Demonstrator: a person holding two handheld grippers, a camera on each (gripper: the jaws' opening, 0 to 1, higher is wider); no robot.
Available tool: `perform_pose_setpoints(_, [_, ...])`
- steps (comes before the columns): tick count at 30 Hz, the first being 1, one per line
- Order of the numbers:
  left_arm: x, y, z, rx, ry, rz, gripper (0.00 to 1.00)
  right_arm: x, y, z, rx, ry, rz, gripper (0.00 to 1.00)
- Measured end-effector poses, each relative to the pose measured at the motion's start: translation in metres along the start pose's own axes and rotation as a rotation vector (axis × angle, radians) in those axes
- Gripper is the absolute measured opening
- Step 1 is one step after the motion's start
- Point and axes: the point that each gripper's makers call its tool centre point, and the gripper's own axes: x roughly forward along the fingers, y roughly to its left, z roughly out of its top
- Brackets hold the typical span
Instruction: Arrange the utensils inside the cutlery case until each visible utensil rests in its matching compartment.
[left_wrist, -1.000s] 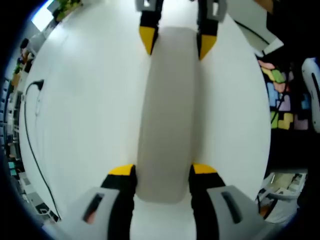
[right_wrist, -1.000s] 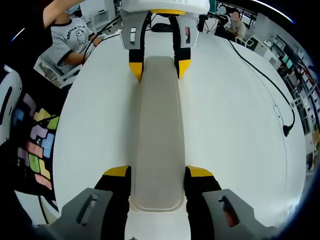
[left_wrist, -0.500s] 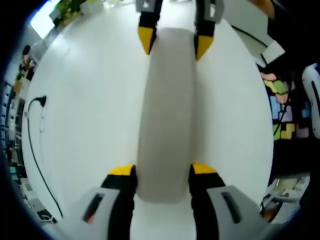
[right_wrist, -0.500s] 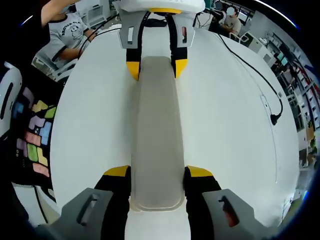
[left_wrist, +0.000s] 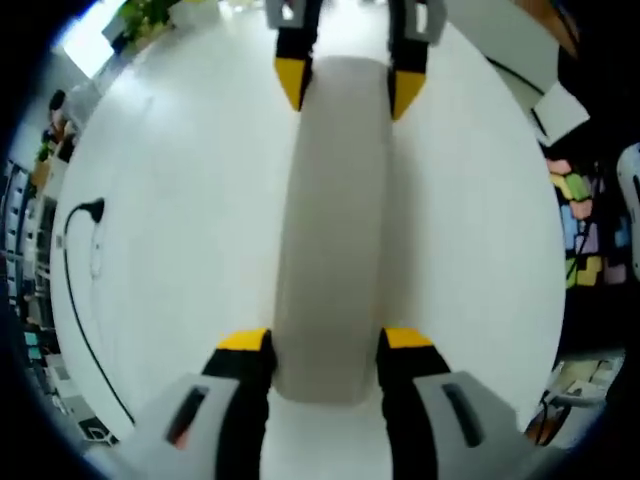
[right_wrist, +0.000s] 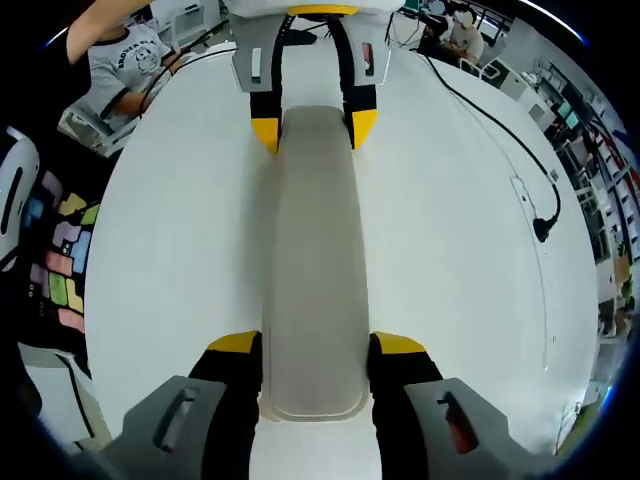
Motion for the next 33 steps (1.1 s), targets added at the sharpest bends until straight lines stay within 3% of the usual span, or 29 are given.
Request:
perform_pose_setpoints(4, [-0.001, 0.007, -0.005, -0.016, 0.006, 0.006, 0.44, 0.003, -0.007, 0.004, 0.017, -0.007, 0.000, 0.44])
perform_pose_setpoints(7, [-0.002, 0.005, -0.006, -0.001, -0.007, -0.013, 0.44, 0.007, -0.006, 0.003, 0.036, -0.003, 0.036, 0.44])
perform_pose_setpoints(16, [-0.001, 0.004, -0.004, -0.031, -0.022, -0.023, 0.44, 0.013, -0.011, -0.001, 0.029, -0.001, 0.047, 0.44])
perform_pose_setpoints(25, [0.002, 0.003, -0.005, -0.033, -0.020, -0.033, 0.45, 0.014, -0.009, -0.001, 0.043, -0.044, 0.040, 0.45])
perform_pose_setpoints(33, [0.003, 0.002, -0.005, -0.064, -0.008, -0.039, 0.46, 0.015, -0.009, 0.001, 0.047, 0.018, 0.040, 0.46])
